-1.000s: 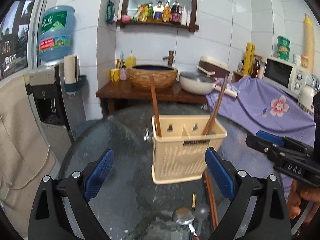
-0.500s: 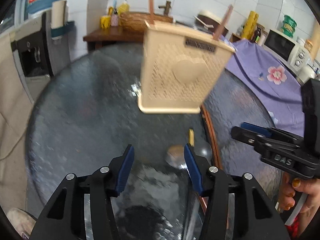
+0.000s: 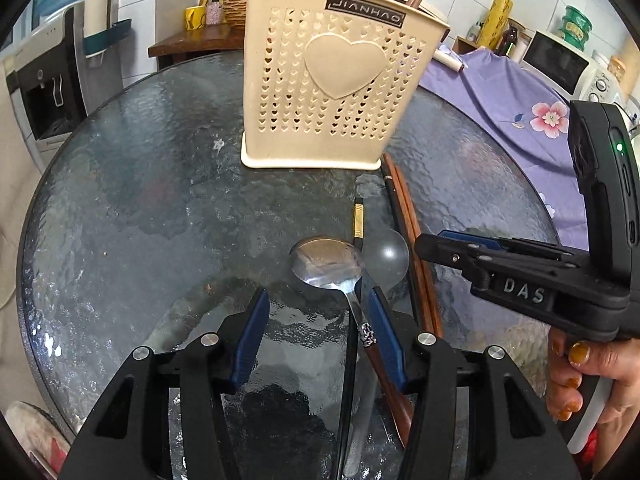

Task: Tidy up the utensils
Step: 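Move the left tool toward the spoons while the right tool approaches the chopsticks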

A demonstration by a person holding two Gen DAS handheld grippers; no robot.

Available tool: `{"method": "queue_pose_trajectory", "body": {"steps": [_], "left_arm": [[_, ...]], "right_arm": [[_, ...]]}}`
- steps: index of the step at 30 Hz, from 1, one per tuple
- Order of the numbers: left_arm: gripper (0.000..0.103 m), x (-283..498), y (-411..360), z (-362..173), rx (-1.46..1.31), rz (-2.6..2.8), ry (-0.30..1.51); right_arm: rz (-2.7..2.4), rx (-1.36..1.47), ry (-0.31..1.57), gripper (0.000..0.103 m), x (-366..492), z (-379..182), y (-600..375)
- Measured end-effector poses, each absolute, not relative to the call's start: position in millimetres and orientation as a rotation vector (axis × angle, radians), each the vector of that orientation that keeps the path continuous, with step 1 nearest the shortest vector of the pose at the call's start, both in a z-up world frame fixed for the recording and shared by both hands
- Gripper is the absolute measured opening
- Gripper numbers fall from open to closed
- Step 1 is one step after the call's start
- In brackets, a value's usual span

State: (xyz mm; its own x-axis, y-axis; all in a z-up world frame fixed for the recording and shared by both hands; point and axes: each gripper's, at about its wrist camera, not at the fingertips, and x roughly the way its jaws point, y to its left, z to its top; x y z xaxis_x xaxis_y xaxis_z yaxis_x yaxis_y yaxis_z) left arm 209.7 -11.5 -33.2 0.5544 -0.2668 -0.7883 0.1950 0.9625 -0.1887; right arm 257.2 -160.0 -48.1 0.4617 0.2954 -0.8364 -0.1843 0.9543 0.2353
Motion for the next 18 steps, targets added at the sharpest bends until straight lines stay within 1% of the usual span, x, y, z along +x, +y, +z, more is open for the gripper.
{"method": "queue_pose_trajectory", "body": {"steps": [2,7,11,13,14,15,18], "left_arm": [[0.047,210,-12,-34,-0.079,-0.270,0.947],[0.044,214,-17,-39,-0.082,-0.276,0.963],[0.039,216,-20,-42,-0.078,-0.275,0.963],[0.034,216,-19,-41,-0.078,-0.280,0.964],[0.033,216,-19,-40,-0.070,-0.278,0.963],[0.030,216,-19,-39,-0.063,-0.277,0.962],[0.029,218,-13,-37,-0.065,-0.277,0.968]], "right_arm": [[0.279,0.103,1.046,0.023,257,-50,-160],[0.284,0.105,1.056,0.022,260,-50,-161],[0.280,0.073,1.058,0.022,265,-48,-156],[0.277,0.057,1.061,0.022,268,-47,-157],[0.270,0.046,1.067,0.019,270,-48,-158],[0.266,0.035,1.069,0.012,272,-48,-160],[0.253,0.006,1.075,0.012,276,-47,-166]]}}
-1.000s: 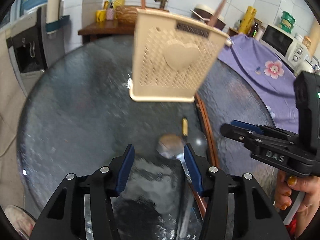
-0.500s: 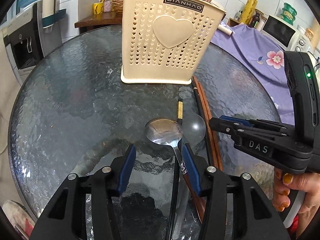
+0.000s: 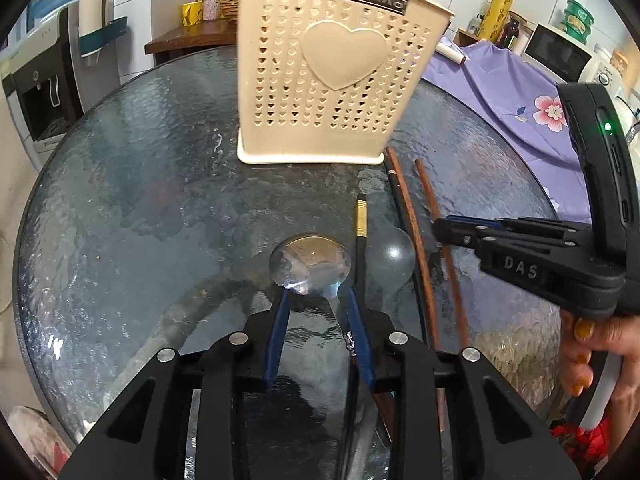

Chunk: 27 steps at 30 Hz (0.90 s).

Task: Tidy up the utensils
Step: 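Move the left tool toward the spoons while the right tool approaches the chopsticks, then grasp the metal spoon with the left tool while the right tool grasps a brown chopstick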

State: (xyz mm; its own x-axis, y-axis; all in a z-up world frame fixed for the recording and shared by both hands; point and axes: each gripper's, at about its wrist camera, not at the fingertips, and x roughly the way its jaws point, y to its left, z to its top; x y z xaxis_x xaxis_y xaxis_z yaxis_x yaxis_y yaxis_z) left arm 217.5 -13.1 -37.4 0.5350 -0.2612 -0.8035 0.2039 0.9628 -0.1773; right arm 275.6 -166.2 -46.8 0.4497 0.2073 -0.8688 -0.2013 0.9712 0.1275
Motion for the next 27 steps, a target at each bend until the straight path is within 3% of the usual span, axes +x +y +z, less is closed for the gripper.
{"method": "queue_pose_trajectory", "body": {"steps": [11,13,18,23,27], "left_arm": [[0.032,232,8,-34,-0.025,-0.241,0.995],[0.043,233,8,-34,-0.026,-0.227,0.996],[0.056,240,7,-35,-0.056,-0.196,1.007],[0.054,251,-4,-40,-0.013,-0.162,1.034],[0.046,258,-9,-40,0.012,-0.147,1.046]], "right_arm": [[0.214,0.014,1.085,0.012,291,-46,-178],[0.205,0.017,1.083,0.012,295,-47,-176],[0.187,0.018,1.094,0.012,314,-46,-174],[0.167,0.013,1.108,0.012,334,-46,-170],[0.164,0.027,1.121,0.012,347,-47,-172]]}}
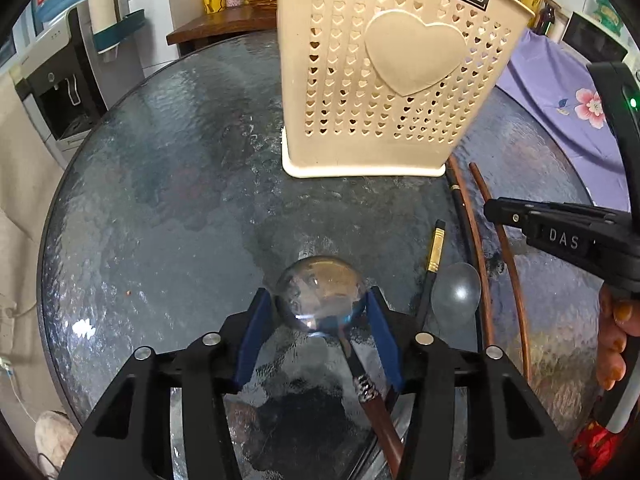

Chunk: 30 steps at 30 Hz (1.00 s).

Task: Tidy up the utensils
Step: 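Grasp the metal spoon with the left tool while the right tool grasps a brown chopstick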

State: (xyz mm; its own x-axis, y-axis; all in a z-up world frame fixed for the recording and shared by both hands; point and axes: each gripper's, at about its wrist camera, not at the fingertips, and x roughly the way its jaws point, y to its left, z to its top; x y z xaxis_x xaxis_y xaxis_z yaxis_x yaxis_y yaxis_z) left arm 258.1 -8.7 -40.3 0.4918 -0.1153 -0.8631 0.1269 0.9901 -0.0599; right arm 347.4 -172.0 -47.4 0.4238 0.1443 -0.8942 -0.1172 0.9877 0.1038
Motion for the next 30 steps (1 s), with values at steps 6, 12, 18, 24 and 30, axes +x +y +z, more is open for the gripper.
{"method": "queue_pose_trajectory", "body": {"steps": [6,12,18,24,30], "left_arm": [[0.046,265,-13,-40,0.037,-0.139,1.060],[0.046,271,-21,-40,0.062,-0.133,1.067],[0.045,273,-18,-40,0.048,-0.137,1.053],[0.045,270,-12,-37,-0.005,-0.170,1.018],[0.045,256,-11,-11,-0.021,-0.203,0.911]], "right_arm": [[0.151,-0.017,1.121,0.012,365,-50,-173],[0.143,-0.052,1.102,0.011,358,-51,-164],[0.156,-0.012,1.093,0.008,350,-51,-169],[0.186,0.103,1.054,0.008,345,-49,-192],[0.231,0.127,0.928,0.008,319,-20,-207]]}}
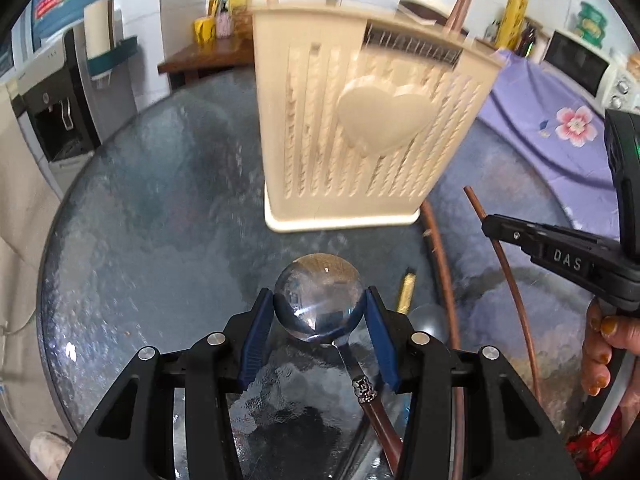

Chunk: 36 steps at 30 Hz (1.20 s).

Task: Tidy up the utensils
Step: 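Grasp the metal spoon with the left tool while the right tool grasps a brown chopstick, then lift the spoon and chopstick and carry both over the cream holder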

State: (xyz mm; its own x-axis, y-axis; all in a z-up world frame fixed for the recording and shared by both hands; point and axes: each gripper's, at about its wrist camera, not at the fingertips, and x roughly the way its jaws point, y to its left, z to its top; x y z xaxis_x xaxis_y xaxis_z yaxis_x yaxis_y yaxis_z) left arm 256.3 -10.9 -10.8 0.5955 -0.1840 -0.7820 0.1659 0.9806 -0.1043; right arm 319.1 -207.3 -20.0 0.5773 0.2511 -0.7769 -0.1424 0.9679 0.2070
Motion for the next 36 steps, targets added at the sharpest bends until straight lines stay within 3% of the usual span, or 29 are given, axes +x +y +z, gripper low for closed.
{"method": "queue_pose_trajectory", "body": {"steps": [8,18,19,20,21,28,30,33,36], "left_arm": [[0.045,227,-15,34,-0.009,-0.275,0.744],[0.045,213,-19,59,0.022,-0.301,0.665],[0.042,213,-19,61,0.022,-0.304,0.660],[0.033,212,-19,63,0.020,-0.313,0.658],[0.014,211,-19,65,0.024,-0.322,0.658],[0.012,217,-15,71,0.023,-0.306,0.667],[0.017,218,-10,70,-0.001,-0.286,0.671],[0.042,222,-5,66,-0.007,-0.257,0.697],[0.049,234,-3,53,-0.007,-0.212,0.761]], "right_arm": [[0.338,0.158,0.726,0.008,268,36,-229],[0.387,0.127,0.615,0.008,227,85,-237],[0.394,0.131,0.609,0.008,225,90,-238],[0.400,0.136,0.606,0.008,225,91,-239],[0.405,0.144,0.601,0.008,224,95,-241],[0.409,0.135,0.582,0.008,223,107,-237],[0.401,0.134,0.582,0.008,225,106,-237],[0.398,0.146,0.590,0.008,228,104,-237],[0.393,0.150,0.592,0.008,228,103,-237]]}}
